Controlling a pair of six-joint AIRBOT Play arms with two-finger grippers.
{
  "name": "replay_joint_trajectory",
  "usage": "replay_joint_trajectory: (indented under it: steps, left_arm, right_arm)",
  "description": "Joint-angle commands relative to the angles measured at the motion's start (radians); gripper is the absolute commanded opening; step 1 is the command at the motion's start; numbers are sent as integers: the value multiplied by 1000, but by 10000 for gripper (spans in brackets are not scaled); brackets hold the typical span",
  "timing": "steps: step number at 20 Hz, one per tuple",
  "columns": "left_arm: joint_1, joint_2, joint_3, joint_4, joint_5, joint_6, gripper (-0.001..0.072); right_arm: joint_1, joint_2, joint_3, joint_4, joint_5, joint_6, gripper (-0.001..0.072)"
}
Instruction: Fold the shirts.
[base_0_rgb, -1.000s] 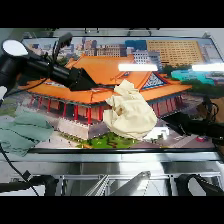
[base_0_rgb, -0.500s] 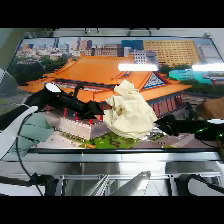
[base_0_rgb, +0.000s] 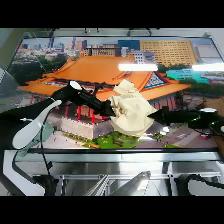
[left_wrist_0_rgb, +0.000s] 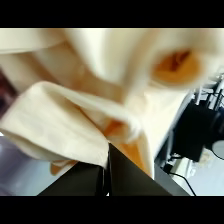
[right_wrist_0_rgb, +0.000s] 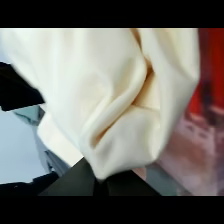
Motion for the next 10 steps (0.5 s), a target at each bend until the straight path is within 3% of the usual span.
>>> replay_joint_trajectory:
  steps: [1,3,6,10]
  left_arm:
    - [64,182,41,-14,-87,-29,2]
    - [122,407,41,-77,-102,-28,3]
    - [192,739,80,-116,8,-17,22]
    - [277,1035,184,47,176,-17,28]
  right_arm:
    - [-146,180,50,144,324,0,22]
    - [-231,348,83,379,447,2,22]
    - [-256,608,184,652,433,19,23]
    - [-254,859,332,588,137,-35,23]
